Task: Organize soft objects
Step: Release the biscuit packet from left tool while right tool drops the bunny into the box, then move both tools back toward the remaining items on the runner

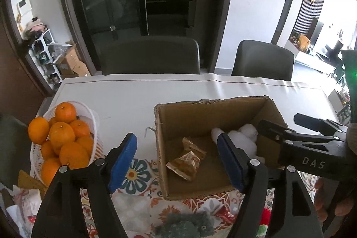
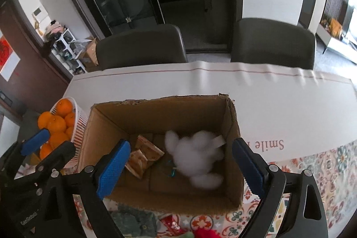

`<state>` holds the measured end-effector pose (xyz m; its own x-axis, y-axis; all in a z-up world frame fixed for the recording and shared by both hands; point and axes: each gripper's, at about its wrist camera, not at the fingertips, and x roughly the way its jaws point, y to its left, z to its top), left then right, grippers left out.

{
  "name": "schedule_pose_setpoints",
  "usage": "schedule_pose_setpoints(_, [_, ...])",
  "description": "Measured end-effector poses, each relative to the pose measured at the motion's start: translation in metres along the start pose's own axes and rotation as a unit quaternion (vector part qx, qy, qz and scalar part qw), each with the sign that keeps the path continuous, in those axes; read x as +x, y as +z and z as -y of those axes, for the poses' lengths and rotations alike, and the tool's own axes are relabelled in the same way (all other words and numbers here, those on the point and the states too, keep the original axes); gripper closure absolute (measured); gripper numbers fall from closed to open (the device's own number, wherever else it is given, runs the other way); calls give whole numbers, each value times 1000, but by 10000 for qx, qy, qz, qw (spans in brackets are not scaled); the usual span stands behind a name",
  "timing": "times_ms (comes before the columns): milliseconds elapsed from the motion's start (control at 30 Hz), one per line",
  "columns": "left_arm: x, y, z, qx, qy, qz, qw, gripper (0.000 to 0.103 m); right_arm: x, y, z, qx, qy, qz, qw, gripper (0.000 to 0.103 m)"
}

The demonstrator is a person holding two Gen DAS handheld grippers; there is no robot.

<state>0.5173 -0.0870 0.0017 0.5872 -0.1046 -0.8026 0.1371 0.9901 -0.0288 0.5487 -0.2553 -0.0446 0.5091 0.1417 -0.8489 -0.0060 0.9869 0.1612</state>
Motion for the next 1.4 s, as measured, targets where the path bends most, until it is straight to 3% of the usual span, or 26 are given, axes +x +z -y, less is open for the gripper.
schedule_pose_setpoints(500, [-50, -31, -4, 109, 127, 292, 9994, 28, -59, -39, -16, -95, -373, 505, 9980, 9])
schedule_pose_setpoints(900, [-87, -83, -15, 23, 31, 210, 9998, 27, -94, -99, -45, -327, -420, 745, 9958, 9])
schedule_pose_setpoints(1400, [-94, -157, -29, 119, 25, -270, 9996, 22, -86, -166, -66, -491, -158, 400, 9979, 10])
